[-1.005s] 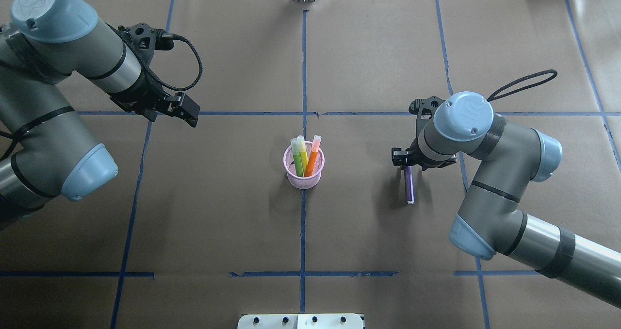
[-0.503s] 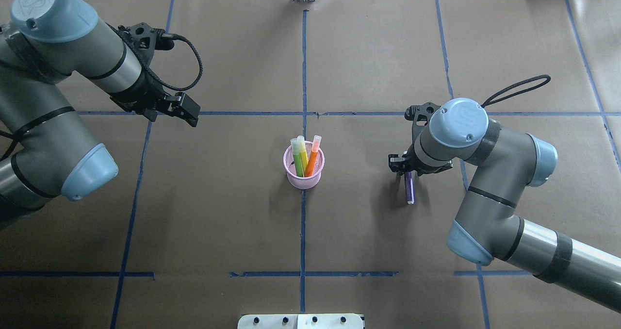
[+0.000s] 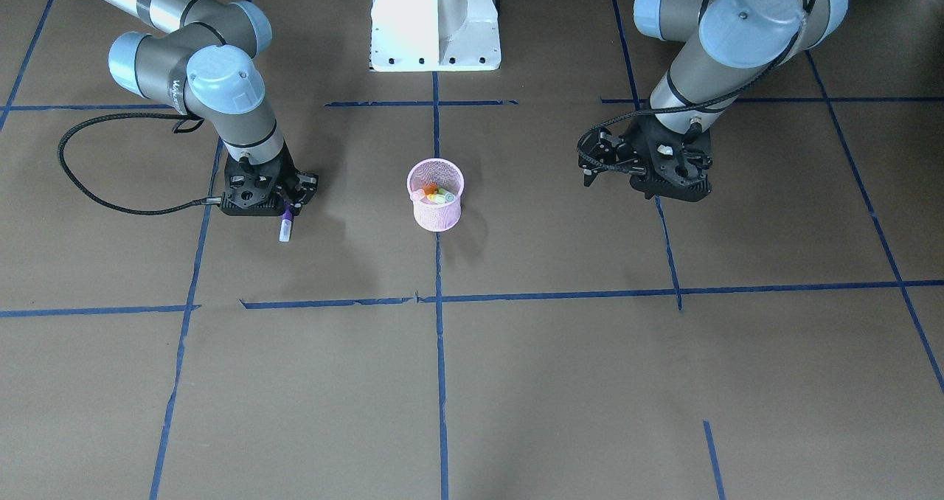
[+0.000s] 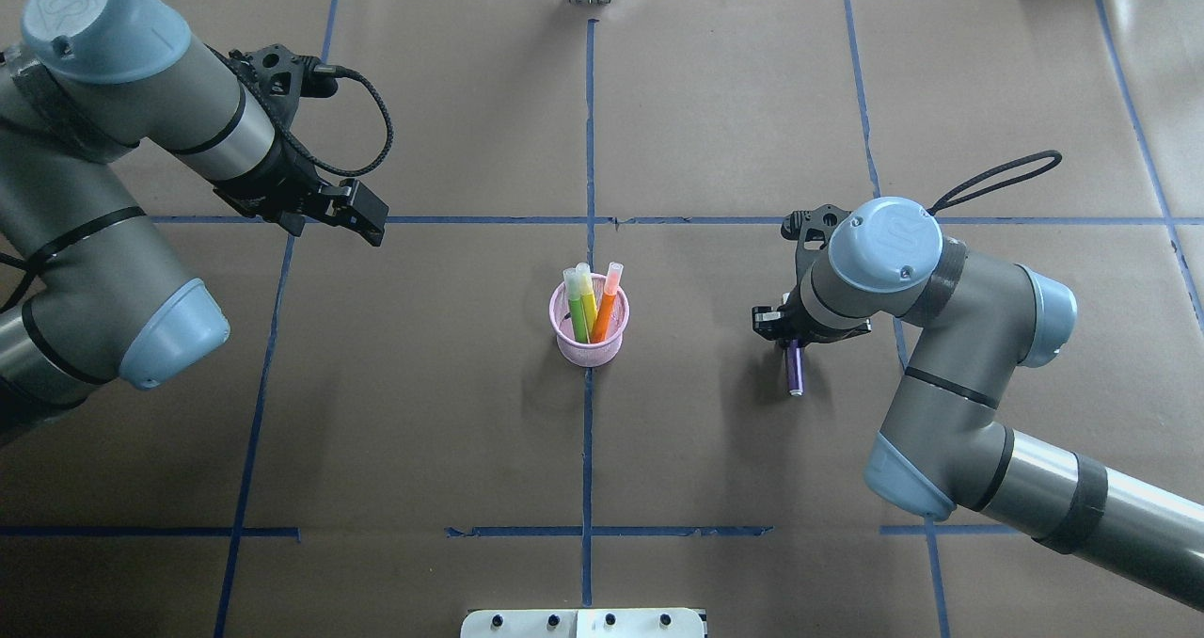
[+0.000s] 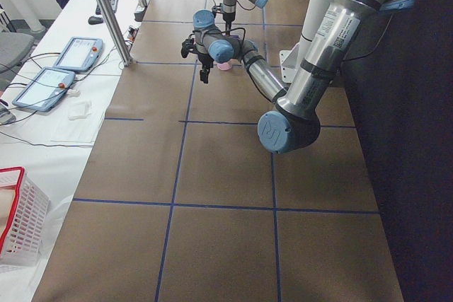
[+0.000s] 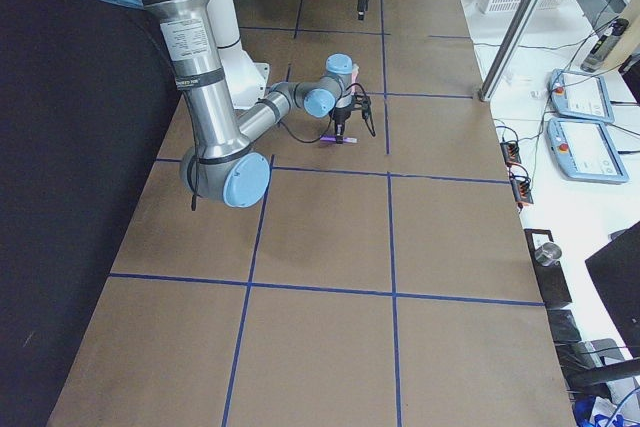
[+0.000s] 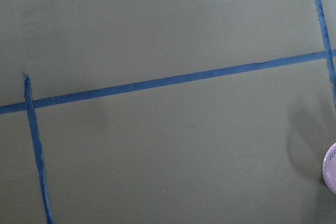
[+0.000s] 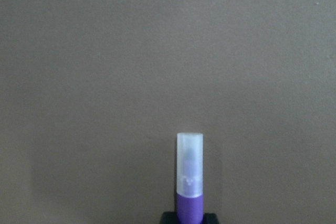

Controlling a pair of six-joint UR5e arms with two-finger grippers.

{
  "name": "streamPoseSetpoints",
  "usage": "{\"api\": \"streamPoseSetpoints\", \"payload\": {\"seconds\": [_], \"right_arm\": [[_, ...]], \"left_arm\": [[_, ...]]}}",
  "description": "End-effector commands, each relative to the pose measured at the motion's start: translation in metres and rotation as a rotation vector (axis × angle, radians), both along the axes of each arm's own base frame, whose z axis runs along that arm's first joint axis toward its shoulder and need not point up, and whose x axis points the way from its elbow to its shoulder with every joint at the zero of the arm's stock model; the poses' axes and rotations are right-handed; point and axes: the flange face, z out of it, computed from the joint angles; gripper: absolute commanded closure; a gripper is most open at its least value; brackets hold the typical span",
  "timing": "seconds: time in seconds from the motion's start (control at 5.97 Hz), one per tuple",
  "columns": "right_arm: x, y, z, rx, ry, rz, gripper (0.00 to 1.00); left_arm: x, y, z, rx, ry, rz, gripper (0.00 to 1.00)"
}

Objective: Collect pens into pen holder
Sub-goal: 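Carry the purple marker with the right gripper over the pink cup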

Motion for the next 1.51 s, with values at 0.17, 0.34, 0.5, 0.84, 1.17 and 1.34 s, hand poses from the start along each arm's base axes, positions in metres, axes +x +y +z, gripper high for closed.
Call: {"api": "streamPoseSetpoints", "payload": {"seconds": [0.17, 0.34, 0.5, 0.84, 1.17, 1.34], "right_arm": [[0.006, 0.004, -0.021, 0.035, -0.045, 0.003, 1.00], [0.030, 0.001, -0.065, 0.160, -0.121, 0.078, 1.00], [0.051, 0.002, -0.104, 0.318, -0.135, 0.217, 0.99], [0.041, 0.024, -0.180, 0.527, -0.182, 0.379, 0.99], [-0.010, 0.069, -0.211, 0.626, -0.188, 0.424, 1.00], [-0.041, 0.084, -0.217, 0.659, -0.171, 0.493, 1.00]], "left_arm": [[0.001, 0.000, -0.001, -0.004, 0.000, -0.001, 0.00], [0.003, 0.000, 0.000, -0.005, 0.001, 0.000, 0.00], [0.006, -0.001, -0.001, -0.006, -0.001, 0.001, 0.00], [0.012, -0.001, 0.004, -0.006, -0.005, 0.011, 0.00], [0.013, -0.001, 0.002, -0.008, -0.002, 0.009, 0.00], [0.013, -0.001, -0.003, -0.006, 0.003, 0.010, 0.00]]}}
